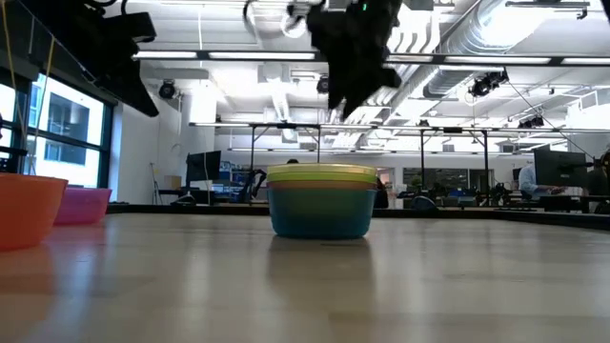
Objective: Nest bowls inside each other
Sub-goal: Stack the pink bowl on the yellow bowl
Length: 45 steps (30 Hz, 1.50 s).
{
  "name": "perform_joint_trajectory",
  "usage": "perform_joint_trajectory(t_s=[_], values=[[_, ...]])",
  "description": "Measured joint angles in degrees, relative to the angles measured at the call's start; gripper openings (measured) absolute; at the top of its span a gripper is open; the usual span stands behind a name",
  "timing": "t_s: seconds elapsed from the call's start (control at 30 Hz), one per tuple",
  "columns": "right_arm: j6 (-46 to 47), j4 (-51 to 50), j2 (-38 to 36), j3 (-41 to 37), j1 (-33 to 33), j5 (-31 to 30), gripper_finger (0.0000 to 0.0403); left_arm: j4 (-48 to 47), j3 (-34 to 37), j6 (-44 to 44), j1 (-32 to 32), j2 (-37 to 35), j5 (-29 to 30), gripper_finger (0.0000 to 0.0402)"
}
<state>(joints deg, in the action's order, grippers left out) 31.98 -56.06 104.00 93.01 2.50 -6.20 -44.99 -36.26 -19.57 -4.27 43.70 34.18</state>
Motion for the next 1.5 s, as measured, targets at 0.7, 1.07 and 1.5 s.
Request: perform_joint_trajectory(t_s=[0.7,1.07,1.5], values=[[-18.7,6.6,-15.3,0.0,0.0,0.3,0.0156,-17.2,-10.5,10.0,-27.9,8.4,-26.7,0.0181],[-24.1,4.6,-15.5,-0.1,0.0,0.6,0.0155,-29.0,-16.0,30.3,-32.2,12.9,-28.2,0.0181],[-31.5,4.7,-16.1,-0.2,0.0,13.8,0.0155,-28.9,-16.0,48.5,-32.2,21.0,-27.9,0.0181]])
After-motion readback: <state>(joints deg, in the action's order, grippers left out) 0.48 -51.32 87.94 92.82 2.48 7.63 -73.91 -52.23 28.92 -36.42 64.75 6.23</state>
